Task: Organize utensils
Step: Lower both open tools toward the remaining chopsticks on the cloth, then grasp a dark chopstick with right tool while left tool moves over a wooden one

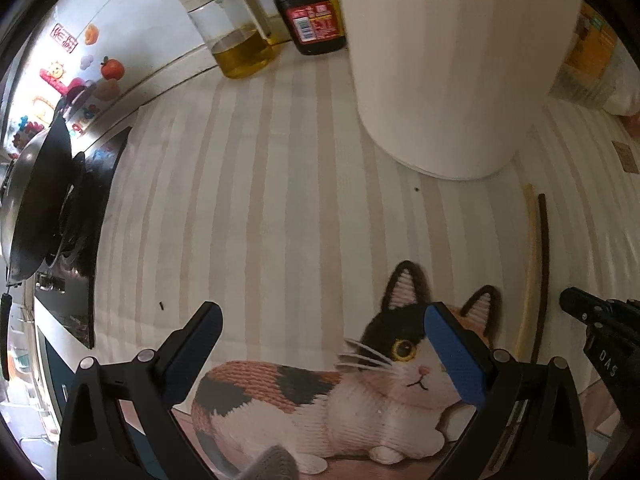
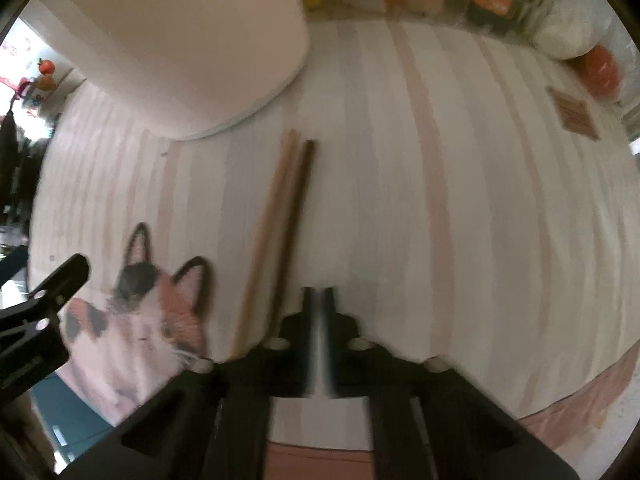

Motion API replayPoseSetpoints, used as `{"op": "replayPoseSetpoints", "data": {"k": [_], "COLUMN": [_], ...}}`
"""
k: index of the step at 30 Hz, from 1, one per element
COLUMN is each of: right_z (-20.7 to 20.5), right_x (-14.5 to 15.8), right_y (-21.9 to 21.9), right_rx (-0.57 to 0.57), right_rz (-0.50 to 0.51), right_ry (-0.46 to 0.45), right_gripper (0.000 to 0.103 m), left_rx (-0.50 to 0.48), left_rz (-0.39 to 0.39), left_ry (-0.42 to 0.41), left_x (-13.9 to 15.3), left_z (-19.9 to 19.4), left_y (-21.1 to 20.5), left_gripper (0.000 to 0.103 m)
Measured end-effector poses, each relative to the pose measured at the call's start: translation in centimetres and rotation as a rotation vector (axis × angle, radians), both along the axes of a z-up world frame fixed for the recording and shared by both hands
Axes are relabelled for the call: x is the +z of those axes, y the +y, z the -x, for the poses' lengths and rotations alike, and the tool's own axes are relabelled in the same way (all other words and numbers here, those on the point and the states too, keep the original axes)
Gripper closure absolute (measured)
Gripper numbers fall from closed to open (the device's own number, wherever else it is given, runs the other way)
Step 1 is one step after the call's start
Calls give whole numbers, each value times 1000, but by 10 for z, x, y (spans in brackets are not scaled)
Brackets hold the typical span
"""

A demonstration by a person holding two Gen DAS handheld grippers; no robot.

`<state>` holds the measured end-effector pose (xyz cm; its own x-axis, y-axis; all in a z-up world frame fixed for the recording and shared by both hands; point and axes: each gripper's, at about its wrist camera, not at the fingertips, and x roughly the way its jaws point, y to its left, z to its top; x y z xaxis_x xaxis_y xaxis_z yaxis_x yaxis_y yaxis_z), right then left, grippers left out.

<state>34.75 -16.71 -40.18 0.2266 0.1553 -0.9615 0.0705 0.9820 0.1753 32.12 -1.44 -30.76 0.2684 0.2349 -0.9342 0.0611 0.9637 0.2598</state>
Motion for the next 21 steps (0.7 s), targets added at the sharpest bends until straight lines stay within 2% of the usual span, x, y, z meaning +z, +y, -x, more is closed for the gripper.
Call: {"op": "replayPoseSetpoints", "data": {"k": [3, 6, 9, 14, 21], "right_z": [9, 16, 18, 8, -8], "right_x": [-1, -2, 3, 9, -2], "right_y": [-20, -44, -50, -29, 12], "right_rx": [-16, -68, -64, -22, 26], "right_rz": [20, -66, -140, -168, -84], "right_ry": [10, 24, 4, -29, -7], "right_gripper": [103, 103, 102, 97, 96], "left_rx": [-16, -33, -39, -36, 13], "left_rz": [11, 11, 2, -66, -96], "left_ry": [3, 7, 16, 14, 25], "left_x": [-1, -3, -6, -12, -16], "left_z": [0, 1, 2, 4, 8], "left_y": [-9, -19, -23, -18, 3], "left_gripper": [0, 0, 0, 0, 0]}}
